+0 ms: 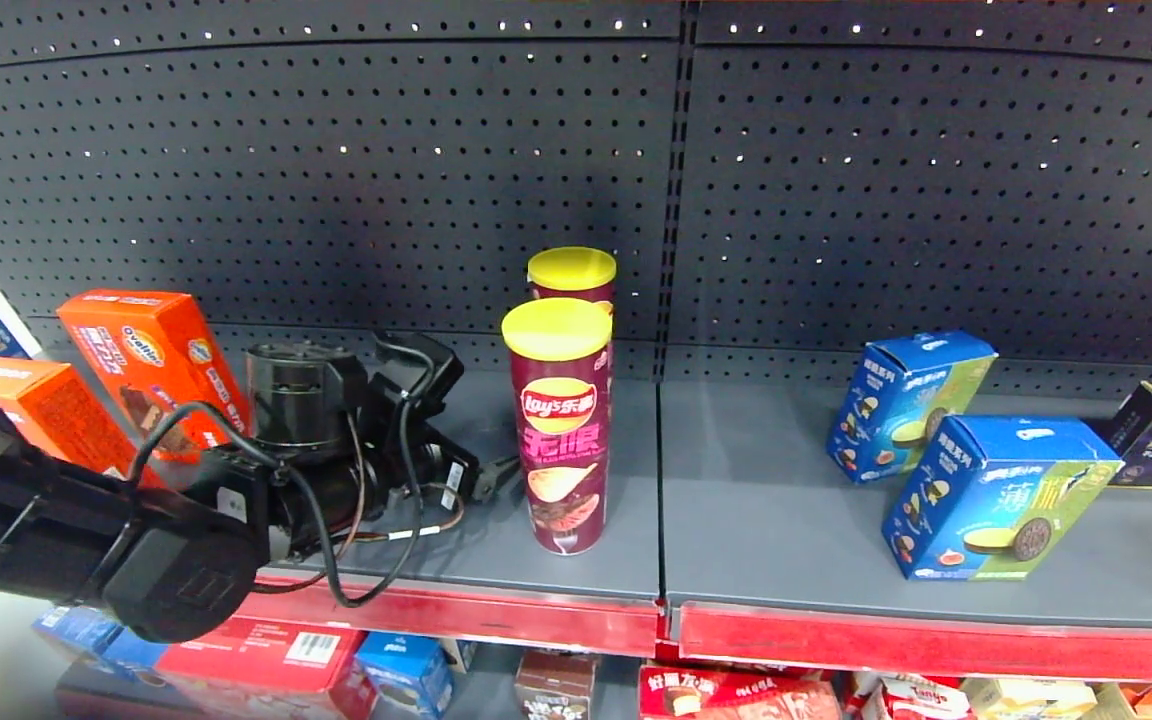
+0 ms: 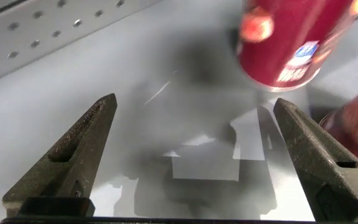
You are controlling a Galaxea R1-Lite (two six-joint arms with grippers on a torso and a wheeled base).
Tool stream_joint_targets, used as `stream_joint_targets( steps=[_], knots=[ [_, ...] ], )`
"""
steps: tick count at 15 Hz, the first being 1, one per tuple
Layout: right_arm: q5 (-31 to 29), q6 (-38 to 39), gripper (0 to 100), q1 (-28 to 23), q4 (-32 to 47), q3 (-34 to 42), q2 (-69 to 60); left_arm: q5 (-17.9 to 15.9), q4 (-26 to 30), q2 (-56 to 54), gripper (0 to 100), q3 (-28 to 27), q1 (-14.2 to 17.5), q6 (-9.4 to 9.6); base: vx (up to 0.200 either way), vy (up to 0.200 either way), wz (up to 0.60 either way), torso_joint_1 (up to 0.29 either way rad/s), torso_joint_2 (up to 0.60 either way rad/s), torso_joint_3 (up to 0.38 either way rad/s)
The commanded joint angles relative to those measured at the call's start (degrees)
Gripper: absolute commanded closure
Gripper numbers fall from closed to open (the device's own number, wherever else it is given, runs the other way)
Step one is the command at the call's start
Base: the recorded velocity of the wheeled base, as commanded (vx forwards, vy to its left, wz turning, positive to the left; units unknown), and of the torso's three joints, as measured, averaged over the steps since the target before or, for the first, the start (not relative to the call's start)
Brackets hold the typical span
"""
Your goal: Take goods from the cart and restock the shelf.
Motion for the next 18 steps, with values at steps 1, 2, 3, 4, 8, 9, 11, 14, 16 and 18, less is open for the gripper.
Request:
stream_joint_targets(
  steps=[1,2,3,4,8,9,11,14,16,18],
  knots=[
    [0.03,-0.04,0,0.15,-0.14,-0.08,-0.08,-0.06,0.05,-6.48,0,3.77,3.14,-0.04,0.000,0.000,0.00,0.000,0.00,0.000],
    [0.03,-0.04,0,0.24,-0.14,0.00,-0.26,0.03,0.05,-9.82,0,5.44,4.73,0.05,0.000,0.000,0.00,0.000,0.00,0.000],
    [0.03,-0.04,0,0.24,-0.14,0.00,-0.35,0.11,0.13,-13.42,0,7.20,6.13,0.05,0.000,0.000,0.00,0.000,0.00,0.000],
    [0.03,-0.04,0,0.24,-0.14,0.09,-0.44,0.47,0.22,-16.94,0,9.13,7.19,-0.12,0.000,0.000,0.00,0.000,0.00,0.000],
    [0.74,0.05,0,0.42,-0.06,0.09,-0.52,1.26,0.66,-31.88,0,16.51,12.72,-4.61,0.000,0.000,0.00,0.000,0.00,0.000],
    [0.82,0.05,0,0.50,0.12,0.09,-1.14,2.05,0.75,-34.61,0,17.48,13.43,-5.57,0.000,0.000,0.00,0.000,0.00,0.000],
    [1.26,-0.04,0,0.59,0.47,0.27,-2.10,3.81,0.84,-41.99,0,21.96,13.60,-8.56,0.000,0.000,0.00,0.000,0.00,0.000],
    [3.99,-1.54,0,0.24,0.12,-0.26,-1.67,4.77,1.98,-51.92,0,30.05,13.69,-8.83,0.000,0.000,0.00,0.000,0.00,0.000],
    [4.34,-4.26,0,0.15,-0.23,-0.26,-1.67,8.11,7.34,-63.79,0,36.99,13.69,-11.02,0.000,0.000,0.00,0.000,0.00,0.000],
    [4.43,-4.52,0,0.33,-0.14,-0.70,-1.58,11.28,12.97,-71.17,0,38.84,13.60,-13.84,0.000,0.000,0.00,0.000,0.00,0.000]
  ],
)
